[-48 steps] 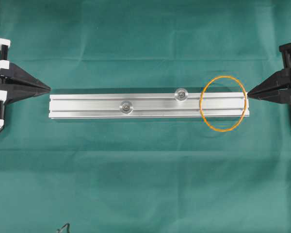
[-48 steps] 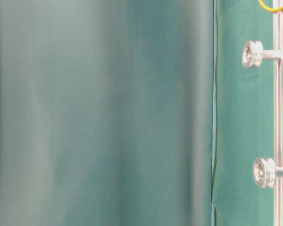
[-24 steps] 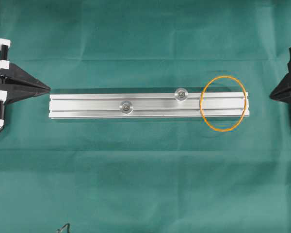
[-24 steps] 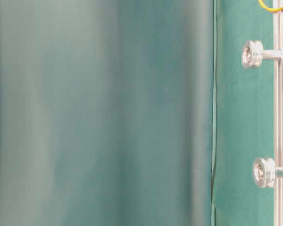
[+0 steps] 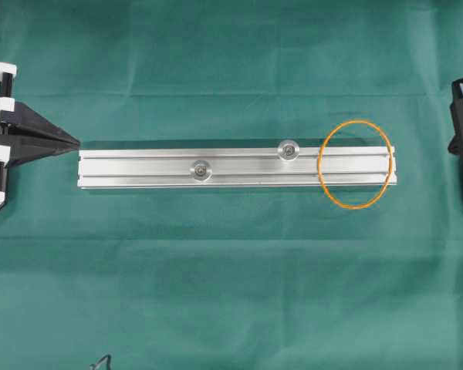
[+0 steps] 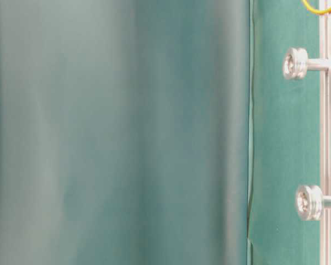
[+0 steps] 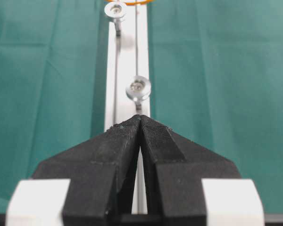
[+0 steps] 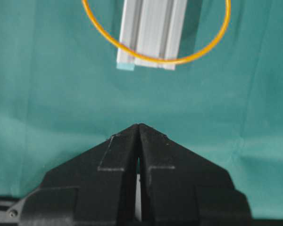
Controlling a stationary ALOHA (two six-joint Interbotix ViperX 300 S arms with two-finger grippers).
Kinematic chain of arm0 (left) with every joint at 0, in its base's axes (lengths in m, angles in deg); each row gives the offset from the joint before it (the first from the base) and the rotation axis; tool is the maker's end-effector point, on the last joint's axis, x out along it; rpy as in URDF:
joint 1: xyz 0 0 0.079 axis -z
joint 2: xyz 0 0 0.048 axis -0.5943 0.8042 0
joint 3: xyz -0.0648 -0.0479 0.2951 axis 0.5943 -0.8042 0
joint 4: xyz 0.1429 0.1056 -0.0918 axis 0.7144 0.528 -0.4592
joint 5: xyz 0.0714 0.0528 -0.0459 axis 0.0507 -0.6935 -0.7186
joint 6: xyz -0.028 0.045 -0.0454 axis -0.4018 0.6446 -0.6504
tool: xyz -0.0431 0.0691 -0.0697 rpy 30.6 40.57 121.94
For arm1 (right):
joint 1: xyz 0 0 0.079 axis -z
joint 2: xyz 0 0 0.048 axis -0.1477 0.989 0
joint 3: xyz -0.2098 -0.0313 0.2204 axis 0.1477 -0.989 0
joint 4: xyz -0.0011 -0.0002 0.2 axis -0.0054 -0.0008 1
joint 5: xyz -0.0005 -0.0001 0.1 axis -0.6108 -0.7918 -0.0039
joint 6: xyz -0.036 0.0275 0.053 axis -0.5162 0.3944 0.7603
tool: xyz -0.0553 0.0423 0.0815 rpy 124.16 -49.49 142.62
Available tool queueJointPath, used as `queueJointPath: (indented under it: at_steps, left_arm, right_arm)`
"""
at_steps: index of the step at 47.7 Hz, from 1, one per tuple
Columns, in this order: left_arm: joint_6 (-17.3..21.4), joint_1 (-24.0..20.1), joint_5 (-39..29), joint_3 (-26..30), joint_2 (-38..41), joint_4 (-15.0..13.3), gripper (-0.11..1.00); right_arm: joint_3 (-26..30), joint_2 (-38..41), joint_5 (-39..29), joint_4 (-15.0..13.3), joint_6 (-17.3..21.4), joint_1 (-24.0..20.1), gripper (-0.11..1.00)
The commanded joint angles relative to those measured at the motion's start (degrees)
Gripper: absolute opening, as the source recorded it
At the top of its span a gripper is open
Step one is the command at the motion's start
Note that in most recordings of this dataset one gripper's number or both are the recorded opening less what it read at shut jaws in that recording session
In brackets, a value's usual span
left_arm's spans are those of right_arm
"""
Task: Hook the rubber onto the shaft.
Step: 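Move the open right gripper over the orange band at the rail's right end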
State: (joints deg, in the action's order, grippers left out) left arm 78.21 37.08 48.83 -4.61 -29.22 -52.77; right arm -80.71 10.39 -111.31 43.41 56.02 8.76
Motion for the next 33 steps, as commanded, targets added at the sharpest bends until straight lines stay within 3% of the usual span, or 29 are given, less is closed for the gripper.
queueJointPath:
  at_steps: [1, 13, 18, 22, 30, 33]
  left_arm:
    - [-0.1, 0.2, 0.3, 1.8, 0.4, 0.2, 0.0]
    - [-0.1, 0.2, 0.3, 1.8, 0.5, 0.2, 0.0]
    - [-0.1, 0.2, 0.3, 1.8, 0.5, 0.2, 0.0]
    - [-0.1, 0.2, 0.4, 1.8, 0.6, 0.2, 0.0]
    - [-0.1, 0.2, 0.4, 1.8, 0.5, 0.2, 0.0]
    - [-0.1, 0.2, 0.4, 1.8, 0.4, 0.2, 0.0]
  right_arm:
    - [1.5, 0.3, -0.3, -0.3, 0.1, 0.1, 0.03]
    - [1.4, 0.4, -0.6, -0.1, 0.2, 0.1, 0.03]
    - [1.4, 0.4, -0.5, 0.0, 0.2, 0.1, 0.11]
    - [1.3, 0.4, -0.5, -0.1, 0.2, 0.1, 0.27]
    - [0.9, 0.4, -0.4, 0.0, 0.2, 0.1, 0.79]
    - [0.7, 0.4, -0.4, 0.0, 0.2, 0.1, 0.93]
